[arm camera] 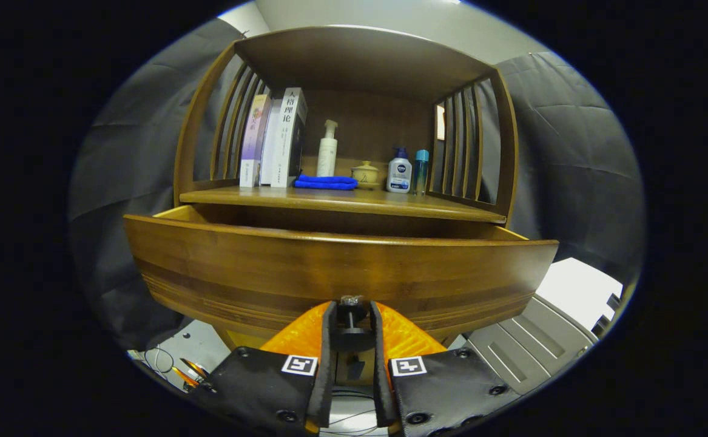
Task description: Pull open the drawer, take out the items inside it, and place them on the countertop above the cabinet.
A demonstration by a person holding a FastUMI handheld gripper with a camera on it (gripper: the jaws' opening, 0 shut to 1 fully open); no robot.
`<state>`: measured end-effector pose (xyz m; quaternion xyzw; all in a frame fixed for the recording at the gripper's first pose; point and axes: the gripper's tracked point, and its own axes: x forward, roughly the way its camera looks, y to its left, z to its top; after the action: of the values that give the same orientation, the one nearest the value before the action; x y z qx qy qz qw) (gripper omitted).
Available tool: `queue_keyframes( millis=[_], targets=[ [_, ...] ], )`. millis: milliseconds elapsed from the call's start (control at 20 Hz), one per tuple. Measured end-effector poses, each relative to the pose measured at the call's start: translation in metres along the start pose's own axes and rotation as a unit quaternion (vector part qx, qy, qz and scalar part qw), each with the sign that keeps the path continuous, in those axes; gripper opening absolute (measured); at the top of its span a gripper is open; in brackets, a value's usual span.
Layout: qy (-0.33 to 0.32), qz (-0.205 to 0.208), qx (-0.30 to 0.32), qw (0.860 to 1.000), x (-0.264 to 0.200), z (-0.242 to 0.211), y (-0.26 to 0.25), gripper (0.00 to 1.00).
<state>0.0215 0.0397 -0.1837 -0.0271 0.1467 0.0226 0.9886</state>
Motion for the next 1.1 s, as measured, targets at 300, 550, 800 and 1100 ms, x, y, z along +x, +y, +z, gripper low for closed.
queue_keyframes(
  millis=[300,550,800,1100],
  targets=[
    [-0.001,0.010,-0.004,1.000,-0.012,-0.003,0.001,0.30],
    [0.001,0.009,-0.007,1.000,-0.026,-0.013,0.004,0.30],
    [0.010,0.009,-0.003,1.000,-0.040,-0.018,0.004,0.30],
    [0.014,0.011,0.001,1.000,-0.053,-0.023,0.003,0.30]
  ],
)
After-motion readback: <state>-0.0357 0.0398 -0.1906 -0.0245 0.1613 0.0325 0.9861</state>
